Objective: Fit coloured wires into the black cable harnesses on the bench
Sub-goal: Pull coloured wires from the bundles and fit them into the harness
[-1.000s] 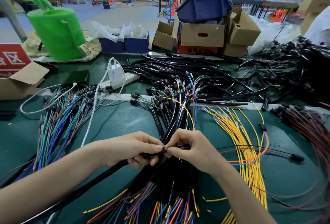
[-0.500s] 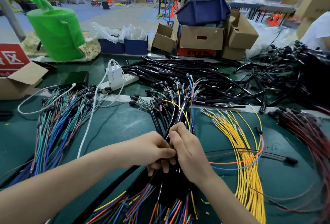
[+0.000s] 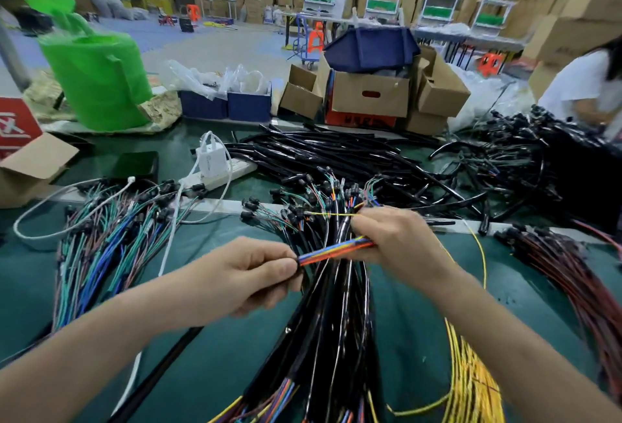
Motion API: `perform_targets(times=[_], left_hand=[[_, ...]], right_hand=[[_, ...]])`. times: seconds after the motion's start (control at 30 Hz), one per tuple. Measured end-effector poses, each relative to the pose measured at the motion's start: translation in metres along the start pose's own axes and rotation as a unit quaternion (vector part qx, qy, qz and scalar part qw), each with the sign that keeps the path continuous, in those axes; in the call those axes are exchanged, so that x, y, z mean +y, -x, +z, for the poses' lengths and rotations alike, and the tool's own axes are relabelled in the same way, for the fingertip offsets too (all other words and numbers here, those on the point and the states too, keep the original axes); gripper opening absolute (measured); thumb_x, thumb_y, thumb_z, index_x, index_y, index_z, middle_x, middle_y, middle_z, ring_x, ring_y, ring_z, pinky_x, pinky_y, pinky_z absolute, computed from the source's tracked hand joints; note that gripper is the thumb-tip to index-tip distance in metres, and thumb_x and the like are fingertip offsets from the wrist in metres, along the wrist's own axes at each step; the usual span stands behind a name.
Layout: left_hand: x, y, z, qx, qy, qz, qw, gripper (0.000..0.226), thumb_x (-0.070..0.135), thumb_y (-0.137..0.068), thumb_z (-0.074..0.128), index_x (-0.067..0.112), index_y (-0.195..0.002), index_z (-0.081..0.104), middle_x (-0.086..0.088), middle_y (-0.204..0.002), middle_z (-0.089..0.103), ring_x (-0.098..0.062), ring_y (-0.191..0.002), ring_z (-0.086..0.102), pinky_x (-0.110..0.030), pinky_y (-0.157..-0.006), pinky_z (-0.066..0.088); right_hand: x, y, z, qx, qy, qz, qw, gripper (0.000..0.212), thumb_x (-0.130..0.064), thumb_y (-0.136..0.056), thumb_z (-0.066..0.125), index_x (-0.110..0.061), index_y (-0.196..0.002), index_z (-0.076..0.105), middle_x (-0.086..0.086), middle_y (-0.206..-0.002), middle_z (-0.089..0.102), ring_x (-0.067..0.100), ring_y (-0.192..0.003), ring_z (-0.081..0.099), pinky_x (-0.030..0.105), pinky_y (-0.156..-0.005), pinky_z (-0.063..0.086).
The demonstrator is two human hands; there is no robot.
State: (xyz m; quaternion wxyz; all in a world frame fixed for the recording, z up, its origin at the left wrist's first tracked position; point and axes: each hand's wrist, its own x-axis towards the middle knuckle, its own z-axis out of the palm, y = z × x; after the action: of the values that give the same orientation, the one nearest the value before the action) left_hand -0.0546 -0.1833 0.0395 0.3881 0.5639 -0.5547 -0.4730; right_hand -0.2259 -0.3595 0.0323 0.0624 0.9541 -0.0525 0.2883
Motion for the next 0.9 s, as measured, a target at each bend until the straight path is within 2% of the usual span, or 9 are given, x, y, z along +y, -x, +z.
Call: perform_targets(times=[0.07,0.2,0.33,0.4,0.5,0.57,0.63,0.73,0.9], left_hand=[[0.008,0.001,-0.006,0.022,-0.021,0.005,1.000,0.027,0.027,-0.095,0.042,0.010,-0.081,0.057,0.005,-0.052,0.046,-0.006,-0.038,0.030,-0.015,-0.037,0.028],[0.024,-0.002,-0.020,0.066,-0.087,0.023,0.994,0.029,0.021,-0.101,0.036,0.009,-0.085,0.057,0.005,-0.053,0.042,-0.007,-0.040,0.031,-0.017,-0.037,0.027],[0.037,-0.007,-0.029,0.084,-0.144,0.019,0.986,0.029,0.021,-0.101,0.037,0.012,-0.084,0.058,0.007,-0.052,0.044,-0.008,-0.041,0.033,-0.020,-0.038,0.028],[0.038,-0.010,-0.025,0.078,-0.159,0.013,0.984,0.029,0.021,-0.101,0.036,0.012,-0.084,0.057,0.006,-0.052,0.044,-0.007,-0.041,0.033,-0.020,-0.038,0.029],[0.038,-0.013,-0.015,0.072,-0.121,0.014,0.990,0.030,0.021,-0.101,0.036,0.011,-0.081,0.056,0.001,-0.053,0.040,-0.009,-0.040,0.031,-0.018,-0.038,0.027],[0.038,-0.014,-0.011,0.071,-0.094,0.026,0.993,0.030,0.018,-0.101,0.037,0.005,-0.081,0.055,-0.001,-0.055,0.039,-0.007,-0.040,0.030,-0.016,-0.037,0.027],[0.035,-0.015,-0.009,0.067,-0.095,0.038,0.993,0.030,0.018,-0.100,0.040,-0.002,-0.086,0.057,-0.003,-0.056,0.042,-0.008,-0.041,0.032,-0.015,-0.039,0.029],[0.030,-0.015,-0.005,0.062,-0.083,0.040,0.994,0.028,0.019,-0.098,0.044,-0.001,-0.086,0.060,-0.010,-0.062,0.043,-0.009,-0.044,0.033,-0.017,-0.043,0.030],[0.015,-0.005,-0.003,0.052,-0.125,-0.003,0.991,0.018,0.028,-0.098,0.041,0.015,-0.088,0.049,0.006,-0.053,0.047,-0.008,-0.039,0.035,-0.017,-0.037,0.031]], right_hand=[[0.004,-0.018,-0.014,-0.028,0.052,-0.032,0.998,0.050,-0.054,-0.083,0.044,-0.010,-0.061,0.054,0.004,-0.057,0.054,0.024,-0.046,0.053,0.028,-0.041,0.041],[0.005,-0.050,-0.031,-0.135,0.133,-0.035,0.981,0.067,-0.074,-0.080,0.021,-0.016,-0.072,0.053,-0.001,-0.069,0.055,0.030,-0.065,0.061,0.029,-0.051,0.032],[0.002,-0.075,-0.035,-0.139,0.167,-0.058,0.974,0.074,-0.078,-0.071,0.007,-0.019,-0.081,0.050,-0.005,-0.077,0.058,0.028,-0.075,0.063,0.029,-0.054,0.031],[-0.002,-0.081,-0.037,-0.141,0.178,-0.056,0.972,0.068,-0.076,-0.071,0.012,-0.018,-0.080,0.046,-0.001,-0.078,0.062,0.029,-0.074,0.063,0.029,-0.054,0.029],[-0.017,-0.082,-0.037,-0.161,0.179,-0.050,0.969,0.056,-0.072,-0.073,0.022,-0.018,-0.074,0.035,0.000,-0.068,0.051,0.028,-0.068,0.060,0.028,-0.052,0.024],[-0.031,-0.074,-0.030,-0.146,0.170,-0.065,0.972,0.049,-0.065,-0.077,0.042,-0.017,-0.070,0.041,0.000,-0.061,0.051,0.027,-0.057,0.059,0.026,-0.050,0.025],[-0.042,-0.066,-0.024,-0.108,0.160,-0.053,0.980,0.036,-0.047,-0.078,0.064,-0.015,-0.071,0.052,0.004,-0.062,0.062,0.029,-0.053,0.061,0.027,-0.049,0.029],[-0.046,-0.052,-0.012,-0.103,0.099,0.005,0.990,0.023,-0.037,-0.085,0.060,-0.017,-0.087,0.048,0.007,-0.075,0.066,0.033,-0.067,0.063,0.032,-0.054,0.029],[-0.026,-0.034,-0.007,-0.063,-0.067,0.116,0.989,0.033,-0.029,-0.081,0.070,-0.024,-0.072,0.038,-0.002,-0.057,0.053,0.025,-0.055,0.046,0.029,-0.063,0.030]])
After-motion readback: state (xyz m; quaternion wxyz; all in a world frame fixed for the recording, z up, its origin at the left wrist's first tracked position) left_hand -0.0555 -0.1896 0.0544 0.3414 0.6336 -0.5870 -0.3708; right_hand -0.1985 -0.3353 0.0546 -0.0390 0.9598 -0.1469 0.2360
